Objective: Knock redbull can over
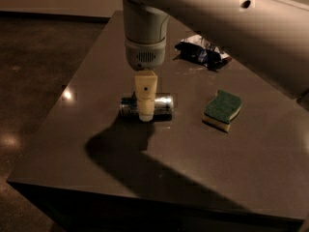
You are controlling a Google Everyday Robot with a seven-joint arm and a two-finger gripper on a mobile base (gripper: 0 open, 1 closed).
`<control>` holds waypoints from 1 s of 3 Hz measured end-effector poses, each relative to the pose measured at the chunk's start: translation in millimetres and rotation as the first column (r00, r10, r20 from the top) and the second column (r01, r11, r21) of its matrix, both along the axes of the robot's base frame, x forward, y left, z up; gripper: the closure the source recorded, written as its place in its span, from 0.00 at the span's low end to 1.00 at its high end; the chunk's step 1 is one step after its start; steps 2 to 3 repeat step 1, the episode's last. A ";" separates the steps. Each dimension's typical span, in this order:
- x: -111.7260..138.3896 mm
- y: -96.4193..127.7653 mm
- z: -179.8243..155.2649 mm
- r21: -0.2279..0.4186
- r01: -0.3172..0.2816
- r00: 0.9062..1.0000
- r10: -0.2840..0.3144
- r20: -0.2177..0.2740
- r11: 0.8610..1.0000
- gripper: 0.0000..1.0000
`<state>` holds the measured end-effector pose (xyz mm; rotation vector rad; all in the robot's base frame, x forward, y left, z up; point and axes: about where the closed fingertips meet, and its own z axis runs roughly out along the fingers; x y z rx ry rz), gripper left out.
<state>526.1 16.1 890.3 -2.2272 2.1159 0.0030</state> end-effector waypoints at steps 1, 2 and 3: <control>0.0 0.0 0.0 0.000 0.000 1.000 0.000 0.000 1.000 0.00; 0.0 0.0 0.0 0.000 0.000 1.000 0.000 0.000 1.000 0.00; 0.0 0.0 0.0 0.000 0.000 1.000 0.000 0.000 1.000 0.00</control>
Offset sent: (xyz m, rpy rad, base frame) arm 0.0000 0.0000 0.0000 0.0000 0.0000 0.0000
